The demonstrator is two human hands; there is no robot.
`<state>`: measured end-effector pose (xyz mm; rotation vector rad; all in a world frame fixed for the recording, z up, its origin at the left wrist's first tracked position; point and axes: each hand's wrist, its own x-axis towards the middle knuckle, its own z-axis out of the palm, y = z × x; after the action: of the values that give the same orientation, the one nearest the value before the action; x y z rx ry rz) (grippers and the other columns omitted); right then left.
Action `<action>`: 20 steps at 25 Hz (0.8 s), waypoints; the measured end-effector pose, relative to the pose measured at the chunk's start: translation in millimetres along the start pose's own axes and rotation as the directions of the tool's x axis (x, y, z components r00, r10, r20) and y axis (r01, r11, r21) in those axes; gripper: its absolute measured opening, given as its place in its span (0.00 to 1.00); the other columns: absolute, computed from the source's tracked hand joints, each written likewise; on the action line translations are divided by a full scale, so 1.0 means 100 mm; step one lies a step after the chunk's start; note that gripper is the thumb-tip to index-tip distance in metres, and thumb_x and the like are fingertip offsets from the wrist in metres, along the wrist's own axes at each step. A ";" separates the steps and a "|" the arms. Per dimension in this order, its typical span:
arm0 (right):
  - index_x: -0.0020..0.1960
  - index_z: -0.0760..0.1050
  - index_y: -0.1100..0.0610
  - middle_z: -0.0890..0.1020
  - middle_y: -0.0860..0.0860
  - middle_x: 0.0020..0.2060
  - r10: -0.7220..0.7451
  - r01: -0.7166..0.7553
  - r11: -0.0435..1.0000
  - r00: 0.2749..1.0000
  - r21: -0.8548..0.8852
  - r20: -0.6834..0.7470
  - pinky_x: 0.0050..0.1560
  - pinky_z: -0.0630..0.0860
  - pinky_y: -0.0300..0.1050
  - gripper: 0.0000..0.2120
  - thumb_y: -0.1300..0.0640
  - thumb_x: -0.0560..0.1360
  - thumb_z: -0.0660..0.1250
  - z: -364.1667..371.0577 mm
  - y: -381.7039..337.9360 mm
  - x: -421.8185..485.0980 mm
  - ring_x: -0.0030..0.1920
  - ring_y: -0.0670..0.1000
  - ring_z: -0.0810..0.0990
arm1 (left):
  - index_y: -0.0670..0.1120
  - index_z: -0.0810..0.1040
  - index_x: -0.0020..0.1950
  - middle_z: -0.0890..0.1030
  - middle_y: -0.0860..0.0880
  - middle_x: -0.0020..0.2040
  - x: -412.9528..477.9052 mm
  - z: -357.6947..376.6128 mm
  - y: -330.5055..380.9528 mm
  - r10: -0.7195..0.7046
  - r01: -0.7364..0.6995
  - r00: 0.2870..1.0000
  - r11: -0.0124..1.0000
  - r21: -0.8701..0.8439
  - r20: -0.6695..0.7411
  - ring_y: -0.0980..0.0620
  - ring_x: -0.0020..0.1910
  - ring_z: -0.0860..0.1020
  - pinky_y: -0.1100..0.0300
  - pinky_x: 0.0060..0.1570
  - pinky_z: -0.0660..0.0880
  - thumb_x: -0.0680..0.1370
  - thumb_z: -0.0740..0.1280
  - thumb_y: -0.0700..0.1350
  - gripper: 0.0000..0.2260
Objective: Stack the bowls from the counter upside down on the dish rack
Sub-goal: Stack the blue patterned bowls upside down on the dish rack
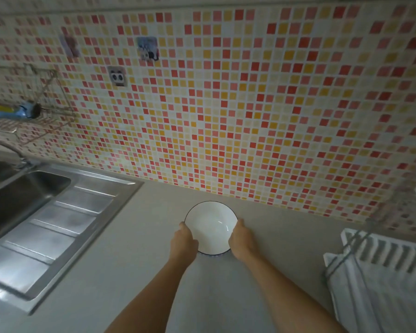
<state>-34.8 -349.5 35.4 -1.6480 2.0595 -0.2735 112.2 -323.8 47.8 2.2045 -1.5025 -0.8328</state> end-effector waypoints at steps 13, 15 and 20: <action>0.65 0.61 0.63 0.77 0.58 0.44 -0.261 0.396 0.877 0.869 0.273 -0.421 0.36 0.67 0.45 0.13 0.63 0.81 0.51 -0.96 0.13 -2.25 0.44 0.59 0.77 | 0.42 0.67 0.65 0.77 0.41 0.60 -2.35 -0.86 0.21 0.240 -0.387 0.838 0.894 -0.224 -0.491 0.38 0.57 0.77 0.52 0.51 0.73 0.75 0.63 0.37 0.19; 0.65 0.62 0.62 0.78 0.56 0.48 -0.294 0.501 0.806 0.800 0.314 -0.524 0.38 0.71 0.45 0.13 0.59 0.82 0.51 -1.23 0.10 -2.59 0.47 0.57 0.79 | 0.44 0.67 0.60 0.78 0.45 0.57 -2.68 -1.07 0.40 0.264 -0.490 0.784 0.819 -0.299 -0.562 0.42 0.54 0.77 0.54 0.49 0.70 0.78 0.63 0.48 0.14; 0.64 0.59 0.49 0.76 0.45 0.55 -0.296 0.671 0.580 0.702 0.461 -0.648 0.49 0.73 0.44 0.20 0.38 0.78 0.52 -2.08 -0.02 -3.34 0.54 0.50 0.77 | 0.44 0.63 0.51 0.67 0.52 0.42 -3.35 -1.52 0.98 0.281 -0.636 0.742 0.580 -0.508 -0.609 0.51 0.42 0.70 0.55 0.44 0.68 0.80 0.55 0.58 0.17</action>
<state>-82.3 -59.3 296.9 -1.7177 1.3889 -1.6288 49.2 -58.0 312.8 1.2066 -1.1648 -0.4924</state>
